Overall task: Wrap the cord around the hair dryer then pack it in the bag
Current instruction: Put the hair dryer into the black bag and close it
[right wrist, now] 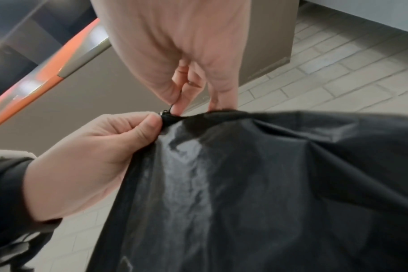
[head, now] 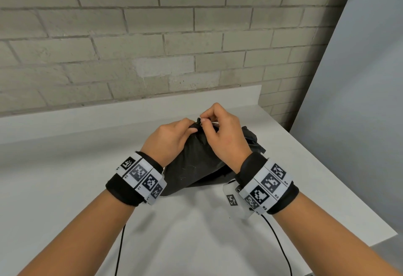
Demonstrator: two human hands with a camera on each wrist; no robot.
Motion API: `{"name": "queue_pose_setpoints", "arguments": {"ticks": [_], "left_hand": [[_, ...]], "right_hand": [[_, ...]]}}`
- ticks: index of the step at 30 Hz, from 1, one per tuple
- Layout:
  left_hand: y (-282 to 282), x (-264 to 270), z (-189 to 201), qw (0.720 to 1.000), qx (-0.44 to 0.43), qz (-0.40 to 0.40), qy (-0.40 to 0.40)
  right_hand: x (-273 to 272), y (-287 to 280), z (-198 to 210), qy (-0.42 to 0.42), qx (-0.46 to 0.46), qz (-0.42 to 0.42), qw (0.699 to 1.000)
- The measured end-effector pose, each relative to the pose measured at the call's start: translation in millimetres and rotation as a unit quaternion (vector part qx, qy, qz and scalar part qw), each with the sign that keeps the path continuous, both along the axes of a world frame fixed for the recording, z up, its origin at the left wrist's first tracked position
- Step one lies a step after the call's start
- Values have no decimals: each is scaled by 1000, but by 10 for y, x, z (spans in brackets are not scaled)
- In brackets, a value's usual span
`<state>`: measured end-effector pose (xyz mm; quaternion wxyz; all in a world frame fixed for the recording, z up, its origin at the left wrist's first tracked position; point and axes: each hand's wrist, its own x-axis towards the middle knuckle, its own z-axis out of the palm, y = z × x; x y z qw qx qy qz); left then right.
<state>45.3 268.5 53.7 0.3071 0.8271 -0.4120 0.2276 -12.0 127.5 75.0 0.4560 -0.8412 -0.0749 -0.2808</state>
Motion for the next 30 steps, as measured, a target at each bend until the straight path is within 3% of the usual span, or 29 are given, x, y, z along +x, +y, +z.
{"name": "queue_pose_setpoints", "arguments": {"ticks": [2, 6, 9, 13, 15, 20, 25, 28, 30], "left_hand": [[39, 36, -21, 998, -53, -9, 37], [133, 111, -26, 988, -137, 50, 48], [241, 174, -44, 981, -157, 82, 75], [337, 262, -78, 974, -170, 65, 134], [305, 268, -115, 981, -141, 41, 125], [237, 249, -155, 963, -187, 34, 189], [253, 178, -155, 970, -150, -11, 191], [234, 179, -177, 980, -100, 15, 171], [225, 187, -172, 982, -95, 16, 165]], "right_hand": [[7, -25, 50, -11, -27, -20, 999], [120, -358, 54, -15, -39, -114, 993], [172, -838, -134, 65, -57, -214, 973], [92, -1477, -394, 222, -138, -336, 905], [69, -1578, -466, 224, -185, -336, 896], [54, -1569, -553, 232, -132, -205, 942], [100, -1508, -754, 341, -264, -147, 890], [156, -1530, -806, 271, -173, -147, 936], [179, -1563, -800, 251, -136, -135, 949]]}}
